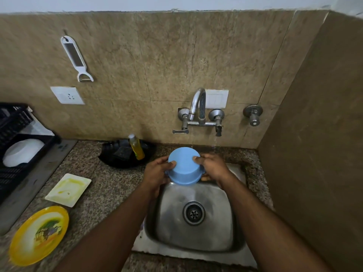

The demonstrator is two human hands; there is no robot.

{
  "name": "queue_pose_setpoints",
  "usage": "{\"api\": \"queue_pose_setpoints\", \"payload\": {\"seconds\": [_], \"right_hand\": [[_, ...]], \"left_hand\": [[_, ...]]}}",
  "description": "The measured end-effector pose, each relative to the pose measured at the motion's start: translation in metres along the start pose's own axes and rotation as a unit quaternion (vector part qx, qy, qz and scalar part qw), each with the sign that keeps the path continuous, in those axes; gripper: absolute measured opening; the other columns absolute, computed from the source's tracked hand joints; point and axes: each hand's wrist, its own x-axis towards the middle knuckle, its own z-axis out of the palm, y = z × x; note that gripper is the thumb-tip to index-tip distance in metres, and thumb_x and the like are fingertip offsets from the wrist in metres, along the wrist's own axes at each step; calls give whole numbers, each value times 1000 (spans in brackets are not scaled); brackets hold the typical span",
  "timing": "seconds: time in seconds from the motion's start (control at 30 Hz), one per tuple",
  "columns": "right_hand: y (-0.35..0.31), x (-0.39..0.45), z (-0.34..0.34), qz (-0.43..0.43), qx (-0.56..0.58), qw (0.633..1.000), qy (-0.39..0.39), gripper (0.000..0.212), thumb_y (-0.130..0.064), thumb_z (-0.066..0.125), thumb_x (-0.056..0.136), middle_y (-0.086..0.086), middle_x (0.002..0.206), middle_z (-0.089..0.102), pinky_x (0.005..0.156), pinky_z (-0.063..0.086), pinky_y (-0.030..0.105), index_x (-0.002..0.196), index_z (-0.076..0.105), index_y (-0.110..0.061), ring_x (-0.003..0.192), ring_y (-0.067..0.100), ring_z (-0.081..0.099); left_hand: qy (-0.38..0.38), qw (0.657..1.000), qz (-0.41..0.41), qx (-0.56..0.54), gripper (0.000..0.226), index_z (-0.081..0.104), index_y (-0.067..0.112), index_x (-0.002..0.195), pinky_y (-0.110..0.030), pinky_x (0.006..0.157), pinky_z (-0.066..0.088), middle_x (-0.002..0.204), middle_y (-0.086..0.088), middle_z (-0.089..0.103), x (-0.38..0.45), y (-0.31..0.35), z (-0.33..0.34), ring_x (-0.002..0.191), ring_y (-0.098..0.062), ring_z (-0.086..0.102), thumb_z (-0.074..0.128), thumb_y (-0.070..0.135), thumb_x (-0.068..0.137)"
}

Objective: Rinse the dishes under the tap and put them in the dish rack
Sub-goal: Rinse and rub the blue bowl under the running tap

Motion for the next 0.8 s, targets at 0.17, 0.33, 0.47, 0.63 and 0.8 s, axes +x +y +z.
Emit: {"api": "queue_pose_setpoints", "payload": {"seconds": [0.17, 0.33, 0.47, 0.63, 0.8], "right_hand": [[2, 3, 6, 4, 34, 999, -10, 25, -31, 74, 89, 8, 105, 74, 75, 63, 49, 110, 73, -18, 93, 28, 72], [-5, 2, 12, -11, 16, 1000, -12, 22, -30, 72, 91, 4, 103, 73, 56, 60, 29, 110, 72, -17, 87, 20, 70], [1, 8, 18, 12, 33, 999, -25, 14, -30, 75, 88, 6, 105, 73, 76, 63, 53, 100, 73, -23, 95, 29, 72], [7, 11, 25, 25, 5, 999, -29, 13, -35, 74, 89, 1, 103, 70, 82, 62, 53, 97, 71, -25, 96, 25, 70], [17, 17, 35, 40, 5, 998, -40, 24, -34, 73, 90, 3, 106, 70, 82, 62, 52, 109, 71, -20, 96, 25, 69]], "left_hand": [[5, 1000, 1, 14, 32, 72, 12, 120, -30, 60, 59, 109, -8, 75, 0, 5, -9, 91, -21, 72, 77, 11, 88], [15, 1000, 3, 26, 36, 72, 11, 122, -29, 60, 58, 116, -11, 74, 3, 8, -14, 97, -24, 71, 78, 13, 87], [17, 999, -13, 30, 35, 72, 12, 122, -30, 61, 58, 118, -12, 74, 6, 6, -22, 97, -24, 71, 77, 13, 87], [18, 999, -35, 26, 35, 70, 10, 124, -28, 56, 58, 112, -9, 74, 3, -1, -29, 91, -21, 71, 75, 12, 90], [23, 998, -41, 41, 33, 70, 10, 124, -28, 58, 59, 110, -10, 74, 5, -9, -42, 89, -21, 70, 73, 13, 91]]}}
